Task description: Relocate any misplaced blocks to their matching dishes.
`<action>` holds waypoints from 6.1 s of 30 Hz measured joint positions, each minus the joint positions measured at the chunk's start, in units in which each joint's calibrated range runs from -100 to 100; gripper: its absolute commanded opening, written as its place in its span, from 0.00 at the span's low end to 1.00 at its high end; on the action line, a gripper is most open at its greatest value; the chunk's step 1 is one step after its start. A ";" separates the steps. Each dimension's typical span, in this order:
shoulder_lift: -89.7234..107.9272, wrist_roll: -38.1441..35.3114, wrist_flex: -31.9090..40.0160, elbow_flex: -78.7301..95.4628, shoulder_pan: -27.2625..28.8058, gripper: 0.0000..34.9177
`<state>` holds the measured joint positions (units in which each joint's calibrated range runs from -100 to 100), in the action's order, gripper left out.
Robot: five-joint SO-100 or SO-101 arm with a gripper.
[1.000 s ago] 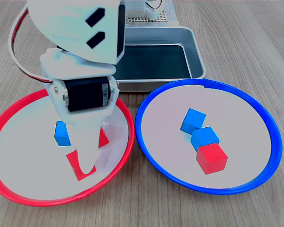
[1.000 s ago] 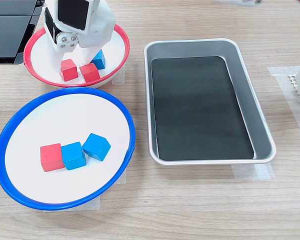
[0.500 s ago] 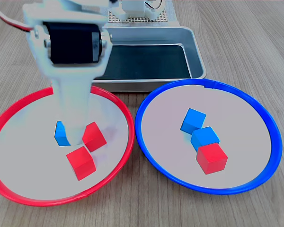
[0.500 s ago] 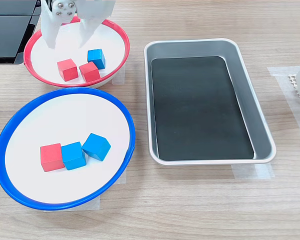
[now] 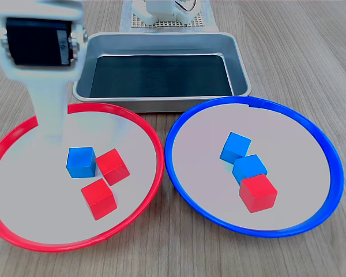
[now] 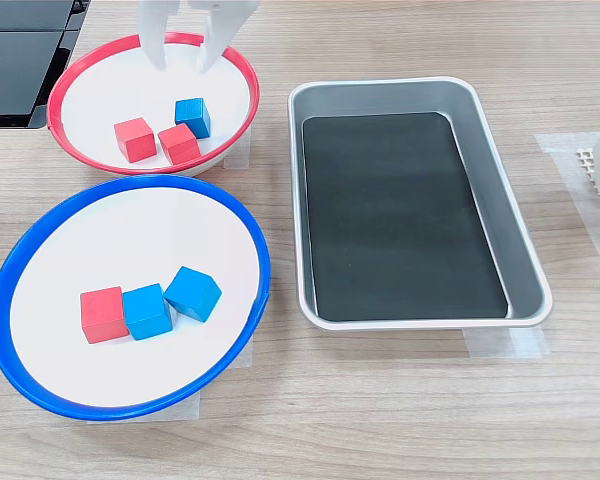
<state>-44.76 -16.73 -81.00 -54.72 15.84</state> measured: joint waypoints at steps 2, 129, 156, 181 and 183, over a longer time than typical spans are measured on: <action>0.00 0.29 0.00 0.00 0.35 0.24; -2.39 5.27 -5.95 -8.44 -21.33 0.01; -8.61 0.73 -4.98 -8.17 -22.30 0.21; -8.18 -0.20 -5.14 -9.71 -21.59 0.31; -7.33 -0.73 -5.14 -9.71 -20.97 0.31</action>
<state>-52.09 -17.46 -86.13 -64.43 -5.13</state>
